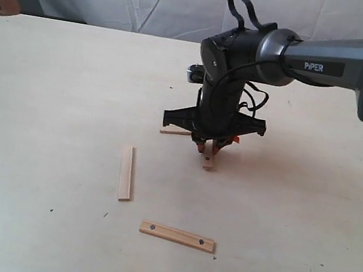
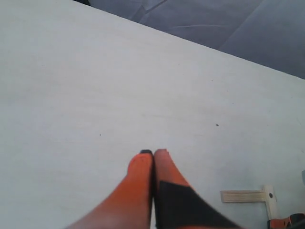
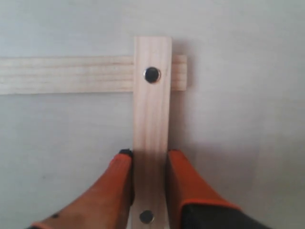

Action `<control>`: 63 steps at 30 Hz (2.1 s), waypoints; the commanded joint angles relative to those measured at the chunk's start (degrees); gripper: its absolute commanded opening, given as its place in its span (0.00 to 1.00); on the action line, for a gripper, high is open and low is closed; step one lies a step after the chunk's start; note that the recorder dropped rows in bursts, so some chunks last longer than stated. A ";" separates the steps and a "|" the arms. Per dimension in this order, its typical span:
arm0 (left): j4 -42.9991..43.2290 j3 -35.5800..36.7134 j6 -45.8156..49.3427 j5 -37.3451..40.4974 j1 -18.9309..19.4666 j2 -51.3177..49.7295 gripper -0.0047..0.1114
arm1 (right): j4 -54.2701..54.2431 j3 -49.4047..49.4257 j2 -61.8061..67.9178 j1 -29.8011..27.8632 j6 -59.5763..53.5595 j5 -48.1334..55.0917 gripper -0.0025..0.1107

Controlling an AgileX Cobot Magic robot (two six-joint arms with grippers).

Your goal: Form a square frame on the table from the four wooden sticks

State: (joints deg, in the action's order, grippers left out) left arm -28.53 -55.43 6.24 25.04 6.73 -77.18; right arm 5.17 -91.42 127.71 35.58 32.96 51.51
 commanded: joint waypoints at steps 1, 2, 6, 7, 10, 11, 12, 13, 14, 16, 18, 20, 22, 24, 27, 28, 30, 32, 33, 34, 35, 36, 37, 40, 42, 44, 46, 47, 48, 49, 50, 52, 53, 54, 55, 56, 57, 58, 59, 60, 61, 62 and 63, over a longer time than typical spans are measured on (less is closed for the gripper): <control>0.13 1.07 0.22 -0.54 0.03 0.10 0.04 | 1.22 -0.27 -0.74 -1.99 0.50 0.44 0.02; -0.10 1.49 0.22 -0.99 0.03 0.10 0.04 | 1.34 -0.27 -0.74 -2.44 0.60 0.44 0.02; -0.50 2.38 0.22 -2.02 0.03 0.10 0.04 | 1.88 -0.27 -0.74 -3.56 0.70 0.69 0.02; -0.50 2.38 0.22 -2.02 0.03 0.10 0.04 | 1.88 -0.27 -0.74 -3.56 0.85 0.62 0.03; -0.50 2.38 0.22 -2.13 0.03 0.10 0.04 | 2.15 -0.27 -0.74 -3.56 1.92 0.27 0.13; -0.50 2.38 0.22 -2.13 0.03 0.10 0.04 | 2.15 -0.27 -0.64 -3.56 1.92 0.27 0.19; -0.50 2.38 0.22 -2.13 0.03 0.10 0.04 | 2.26 -0.27 -0.64 -3.56 1.92 0.27 0.25; -0.50 2.38 0.22 -2.13 0.03 0.10 0.04 | 2.26 -0.27 -0.64 -3.56 1.92 0.38 0.30; -0.66 2.38 0.22 -2.10 0.03 0.10 0.04 | 2.26 -0.27 -0.64 -3.56 1.92 0.38 0.36; -0.78 2.38 0.22 -2.10 0.03 0.10 0.04 | 2.26 -0.27 -0.86 -3.56 1.92 0.46 0.40; -0.78 2.38 0.22 -2.10 -0.07 0.10 0.04 | 2.26 -0.27 -1.51 -3.56 1.92 1.12 0.40; -0.78 2.38 0.33 -2.10 -0.07 0.10 0.04 | 1.68 -0.27 -2.99 -3.13 1.92 1.51 0.40; -0.78 2.38 0.32 -2.55 -0.07 0.10 0.04 | -0.79 -0.27 -4.49 -1.33 0.95 1.19 0.40; -0.27 2.38 0.32 -3.12 -0.07 0.10 0.04 | -2.11 -0.27 -5.18 1.10 0.60 0.26 0.40; 2.57 2.38 0.32 -4.15 -0.07 0.10 0.04 | -3.72 -0.27 -4.73 6.65 0.60 -0.61 0.40; 2.70 2.38 0.32 -4.15 -0.07 0.10 0.04 | -4.40 -0.27 -4.34 8.04 0.60 -1.22 0.40; 2.68 2.38 0.18 -4.15 0.05 0.10 0.04 | -5.17 -0.27 -3.25 11.23 0.60 -3.10 0.40; 2.57 2.38 0.18 -3.42 0.05 0.10 0.04 | -5.17 -0.27 -2.69 12.72 1.29 -4.76 0.40; 2.50 2.38 0.18 -2.97 0.05 0.10 0.04 | -5.17 -0.27 -2.17 13.28 1.61 -5.39 0.40; 2.50 2.38 0.18 -2.71 0.05 0.10 0.04 | -5.49 -0.27 -1.87 13.59 1.61 -5.76 0.40; 2.50 2.38 0.18 -2.58 0.05 0.10 0.04 | -5.49 -0.27 -1.46 13.73 1.76 -5.77 0.40; 2.50 2.38 0.18 -2.58 0.05 0.10 0.04 | -5.89 -0.27 -1.05 13.73 1.76 -5.77 0.40; 2.33 2.38 0.18 -2.58 0.05 0.10 0.04 | -5.89 -0.27 -0.77 13.73 1.76 -5.77 0.40; 1.76 2.38 0.18 -2.82 0.05 0.10 0.04 | -6.85 -0.27 -0.02 13.73 1.76 -5.92 0.40; 1.67 2.38 0.18 -3.09 0.05 0.10 0.04 | -6.96 -0.27 0.08 13.73 1.76 -6.22 0.40; 1.67 2.38 0.18 -3.21 0.05 0.10 0.04 | -6.96 -0.72 0.08 13.87 1.76 -6.08 0.40; 1.53 2.38 0.18 -3.60 0.05 0.10 0.04 | -6.96 -2.08 0.08 14.15 1.76 -4.46 0.40; 1.53 2.38 0.18 -3.72 0.05 0.10 0.04 | -6.85 -2.89 0.08 14.44 1.76 -3.92 0.40; 1.25 2.38 0.18 -3.71 0.05 0.10 0.04 | -6.85 -3.72 0.08 14.71 1.76 -3.65 0.40; 1.22 2.38 0.18 -3.71 0.05 0.10 0.04 | -6.72 -4.27 0.08 14.87 1.76 -3.65 0.40; 1.22 2.38 0.18 -3.71 0.05 0.10 0.04 | -6.31 -4.87 0.56 15.12 1.76 -3.62 0.40; 1.22 2.38 0.18 -3.71 0.05 0.10 0.04 | -5.17 -5.53 1.42 15.22 1.76 -2.77 0.40; 1.11 2.38 0.18 -3.60 0.05 0.10 0.04 | -5.17 -5.62 1.91 15.22 1.76 -1.97 0.40; 1.11 2.38 0.18 -3.60 0.05 0.10 0.04 | -5.17 -5.62 2.40 15.22 1.76 -1.32 0.40; 1.11 2.38 0.18 -3.60 0.05 0.10 0.04 | -5.17 -5.62 2.65 15.22 1.76 -0.85 0.40; 1.11 2.38 0.18 -3.60 0.05 0.10 0.04 | -5.17 -5.62 2.94 15.22 1.76 -0.69 0.40; 1.11 2.38 0.18 -3.60 0.05 0.10 0.04 | -5.17 -5.62 3.22 15.22 1.76 -0.69 0.40; 1.11 2.38 0.18 -3.60 0.05 0.10 0.04 | -5.17 -5.62 3.36 15.22 1.76 -0.82 0.40; 1.11 2.38 0.18 -3.60 0.05 0.10 0.04 | -5.17 -5.62 3.48 15.22 1.76 -0.81 0.40; 1.11 2.38 0.18 -3.60 0.05 0.10 0.04 | -5.52 -5.62 3.74 15.22 1.76 -0.67 0.39; 1.11 2.38 0.18 -3.60 0.05 0.10 0.04 | -5.52 -5.62 3.74 15.22 1.76 -0.25 0.36; 1.11 2.38 0.18 -3.60 0.05 0.10 0.04 | -5.64 -5.62 3.84 15.22 1.66 0.23 0.29; 1.11 2.38 0.18 -3.60 0.05 0.10 0.04 | -5.64 -5.62 3.84 15.22 1.36 0.73 0.19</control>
State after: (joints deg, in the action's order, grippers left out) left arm -27.11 -53.39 6.44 22.08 6.73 -77.18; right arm -0.63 -96.85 131.05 50.88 34.67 50.98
